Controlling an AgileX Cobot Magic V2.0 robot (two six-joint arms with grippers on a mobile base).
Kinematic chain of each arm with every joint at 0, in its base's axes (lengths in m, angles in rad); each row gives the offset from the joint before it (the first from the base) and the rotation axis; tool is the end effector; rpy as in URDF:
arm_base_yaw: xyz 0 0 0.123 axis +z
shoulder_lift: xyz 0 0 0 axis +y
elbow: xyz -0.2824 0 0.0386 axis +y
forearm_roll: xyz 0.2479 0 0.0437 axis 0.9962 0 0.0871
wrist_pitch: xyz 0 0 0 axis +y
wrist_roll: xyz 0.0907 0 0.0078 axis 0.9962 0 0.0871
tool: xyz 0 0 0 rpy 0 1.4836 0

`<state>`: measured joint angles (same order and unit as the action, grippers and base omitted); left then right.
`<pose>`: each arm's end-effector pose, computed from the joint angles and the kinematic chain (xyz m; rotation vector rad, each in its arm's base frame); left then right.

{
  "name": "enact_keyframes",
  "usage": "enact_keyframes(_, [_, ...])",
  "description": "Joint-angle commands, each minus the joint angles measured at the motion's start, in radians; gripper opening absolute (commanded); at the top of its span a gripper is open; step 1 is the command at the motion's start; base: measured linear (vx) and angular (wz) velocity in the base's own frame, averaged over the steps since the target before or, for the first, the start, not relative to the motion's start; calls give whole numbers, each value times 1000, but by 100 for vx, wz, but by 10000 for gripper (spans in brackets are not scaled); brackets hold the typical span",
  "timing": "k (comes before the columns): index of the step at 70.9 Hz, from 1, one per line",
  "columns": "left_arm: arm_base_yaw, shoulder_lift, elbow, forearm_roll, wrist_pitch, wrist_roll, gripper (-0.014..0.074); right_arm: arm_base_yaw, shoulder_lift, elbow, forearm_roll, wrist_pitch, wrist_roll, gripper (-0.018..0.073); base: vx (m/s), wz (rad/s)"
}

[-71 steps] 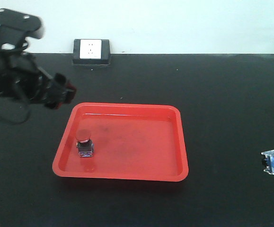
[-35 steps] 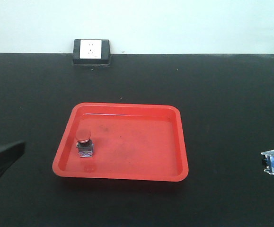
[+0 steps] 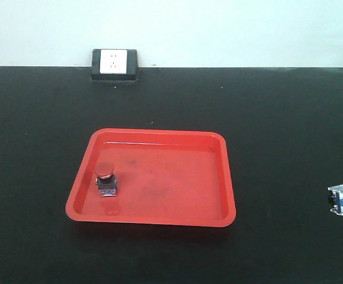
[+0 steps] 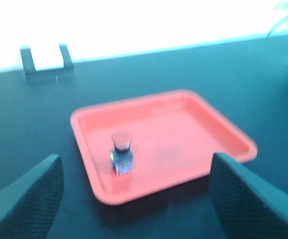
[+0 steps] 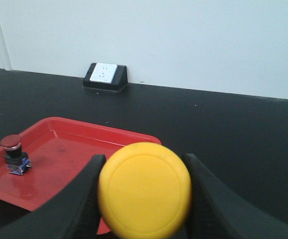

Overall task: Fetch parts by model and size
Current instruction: 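Lower the yellow-capped switch into the tray with the right gripper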

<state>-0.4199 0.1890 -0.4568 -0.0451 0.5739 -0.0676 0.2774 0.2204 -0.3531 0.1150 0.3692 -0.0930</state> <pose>0.0413 -0.0209 0.3019 0.3004 1.7816 -0.3978 0.0593 0.0208 0.2851 -0.2567 1.7050 0.2515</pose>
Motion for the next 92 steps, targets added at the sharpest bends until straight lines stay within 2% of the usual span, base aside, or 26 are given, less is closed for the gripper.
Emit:
enact_keyframes(1, [-7, -10, -15, -12, -75, 0, 577, -3, 11, -30, 24, -90, -3, -9, 0, 0])
enact_keyframes(26, [-7, -9, -15, -12, -60, 0, 577, -3, 138, -99, 27, -125, -21, 5, 0, 0])
enact_keyframes(38, [-7, -9, -15, -12, -60, 0, 577, -3, 342, -198, 36, -122, -113, 8, 0, 0])
enact_keyframes(52, [-7, -9, -15, -12, -60, 0, 577, -1, 601, -360, 69, -58, -130, 8, 0, 0])
enact_keyframes(65, [-7, -9, -15, -12, -60, 0, 577, 0, 823, -501, 108, -31, -209, 8, 0, 0])
enact_keyframes(75, [-7, -9, -15, -12, -60, 0, 577, 72, 971, -592, 104, -12, -292, 9, 0, 0])
enact_keyframes(82, [-7, -9, -15, -12, -60, 0, 577, 117, 1072, -657, 109, 10, -235, 11, 0, 0])
enact_keyframes(92, [-7, -9, -15, -12, -60, 0, 577, 117, 1202, -745, 114, 56, -108, 13, 0, 0])
